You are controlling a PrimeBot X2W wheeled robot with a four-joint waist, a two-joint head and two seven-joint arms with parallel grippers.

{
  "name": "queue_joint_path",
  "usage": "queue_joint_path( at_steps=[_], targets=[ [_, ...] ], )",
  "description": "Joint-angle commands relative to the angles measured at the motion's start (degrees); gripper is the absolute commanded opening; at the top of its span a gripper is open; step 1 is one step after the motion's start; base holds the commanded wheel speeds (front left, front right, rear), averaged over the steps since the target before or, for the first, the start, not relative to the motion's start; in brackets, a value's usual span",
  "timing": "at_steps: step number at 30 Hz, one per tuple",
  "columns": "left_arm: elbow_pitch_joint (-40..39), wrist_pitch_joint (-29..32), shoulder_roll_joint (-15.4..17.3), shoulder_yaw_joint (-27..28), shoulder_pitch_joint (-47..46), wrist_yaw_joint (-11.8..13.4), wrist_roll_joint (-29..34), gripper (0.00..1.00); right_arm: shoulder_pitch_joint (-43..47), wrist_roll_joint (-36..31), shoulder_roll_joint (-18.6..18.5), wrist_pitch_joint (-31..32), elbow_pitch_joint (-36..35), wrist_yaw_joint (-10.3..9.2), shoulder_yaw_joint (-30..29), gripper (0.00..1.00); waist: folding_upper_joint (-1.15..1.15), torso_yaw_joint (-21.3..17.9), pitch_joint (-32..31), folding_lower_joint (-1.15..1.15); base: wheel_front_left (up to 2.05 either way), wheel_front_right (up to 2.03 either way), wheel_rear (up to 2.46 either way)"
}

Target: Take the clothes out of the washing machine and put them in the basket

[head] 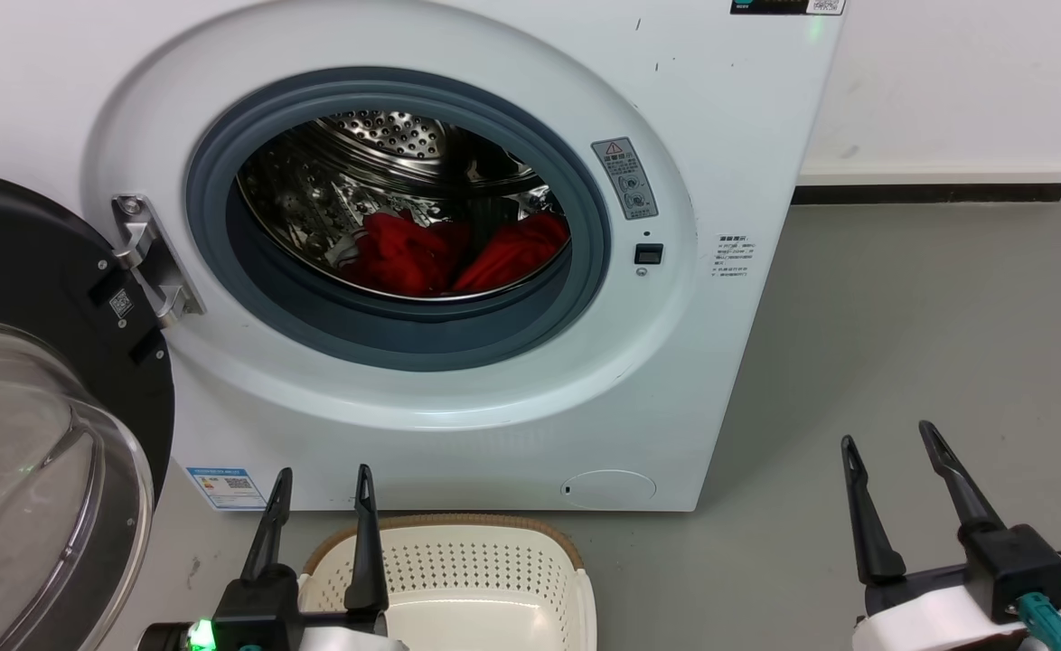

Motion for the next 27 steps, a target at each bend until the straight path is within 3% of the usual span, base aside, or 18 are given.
queue_joint_path(
  at_steps=[1,13,27],
  targets=[
    [-0.5,-0.5,-0.3,0.3,0.3,0.4,0.8,1.0,0.5,0.8,-0.1,-0.5,0.5,-0.04,-0.3,1.0,0.0,-0.1,0.0,0.0,0.0,0.0,0.0],
    [0.5,-1.7,-1.9,2.6,1.8,-1.7,5.1,1.0,1.1,-2.1,-0.1,-1.7,2.6,-0.04,0.0,1.0,0.0,-0.2,0.0,0.0,0.0,0.0,0.0],
    [0.8,-1.6,-2.7,3.8,1.9,-3.1,5.6,1.0,0.6,-2.0,-0.1,-1.6,2.6,-0.04,0.1,1.0,0.0,-0.1,-0.1,0.0,0.0,0.0,0.0]
  ],
)
